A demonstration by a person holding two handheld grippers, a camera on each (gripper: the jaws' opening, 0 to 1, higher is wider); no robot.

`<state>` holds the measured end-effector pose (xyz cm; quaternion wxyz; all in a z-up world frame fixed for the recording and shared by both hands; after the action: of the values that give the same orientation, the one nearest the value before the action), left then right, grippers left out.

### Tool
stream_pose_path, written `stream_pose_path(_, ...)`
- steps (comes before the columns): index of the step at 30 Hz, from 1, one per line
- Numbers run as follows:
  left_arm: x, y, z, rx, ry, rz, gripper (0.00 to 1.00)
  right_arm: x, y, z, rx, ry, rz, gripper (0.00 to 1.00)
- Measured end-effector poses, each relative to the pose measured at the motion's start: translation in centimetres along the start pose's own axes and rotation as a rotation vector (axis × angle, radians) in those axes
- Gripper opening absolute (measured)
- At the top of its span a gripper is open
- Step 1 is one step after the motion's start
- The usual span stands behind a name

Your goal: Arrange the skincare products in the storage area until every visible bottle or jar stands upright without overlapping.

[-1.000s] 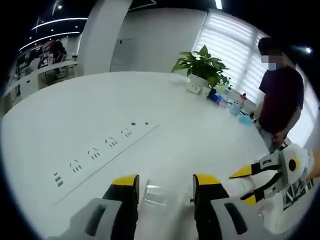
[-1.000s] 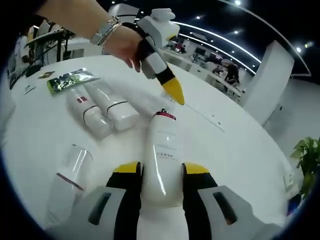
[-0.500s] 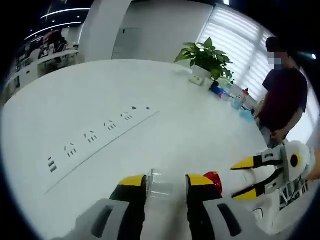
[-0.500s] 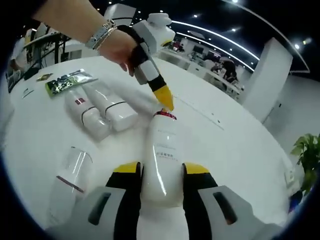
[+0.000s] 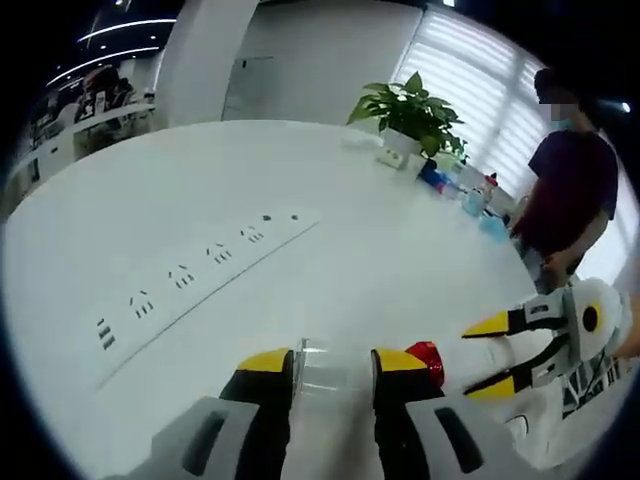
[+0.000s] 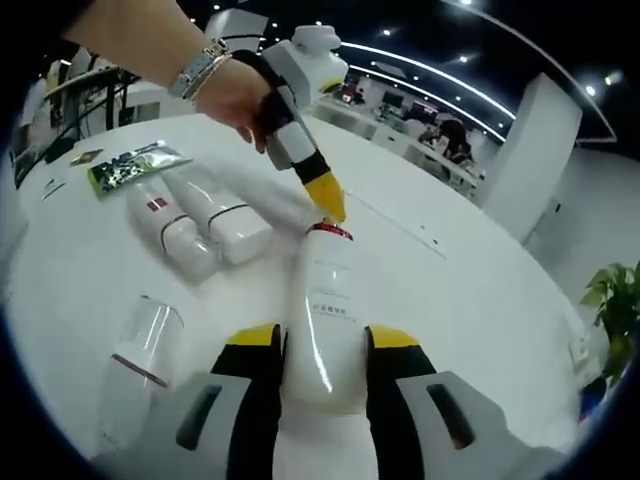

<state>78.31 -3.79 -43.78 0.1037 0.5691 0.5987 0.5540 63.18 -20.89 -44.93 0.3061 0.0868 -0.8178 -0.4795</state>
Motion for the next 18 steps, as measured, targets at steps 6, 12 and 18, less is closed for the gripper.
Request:
stream_pose_path(6, 0.23, -0.37, 0.31, 0.058, 0.007, -0.022, 0.32, -0.02, -0.01, 0.02, 0.008, 0.003, -0.006, 0.31)
stream_pose_path(12, 0.43, -0.51, 0.28, 0.222, -0.031, -0.068, 0.32, -0.15, -0.07, -0.14, 0.027, 0.033, -0.023, 0.31)
stream_pose_path(18, -0.04, -0.72, -0.33, 0.286, -0.055, -0.067, 0.28, -0.90, 0.25, -0.27, 0.026, 0.034, -0.025, 0.31)
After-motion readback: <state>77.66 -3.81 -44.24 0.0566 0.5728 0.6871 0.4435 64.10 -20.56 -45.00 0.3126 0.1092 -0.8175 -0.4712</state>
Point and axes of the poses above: the point that each gripper's makers call its tool centre point, and the gripper's own axes: x roughly backward along the fingers, z roughly to its left, y roughly out of its top, the point moved 10 cm from there along x, roughly backward along the fingers, and after that the axes turned 11 degrees about -z, right-handed, at the moved point
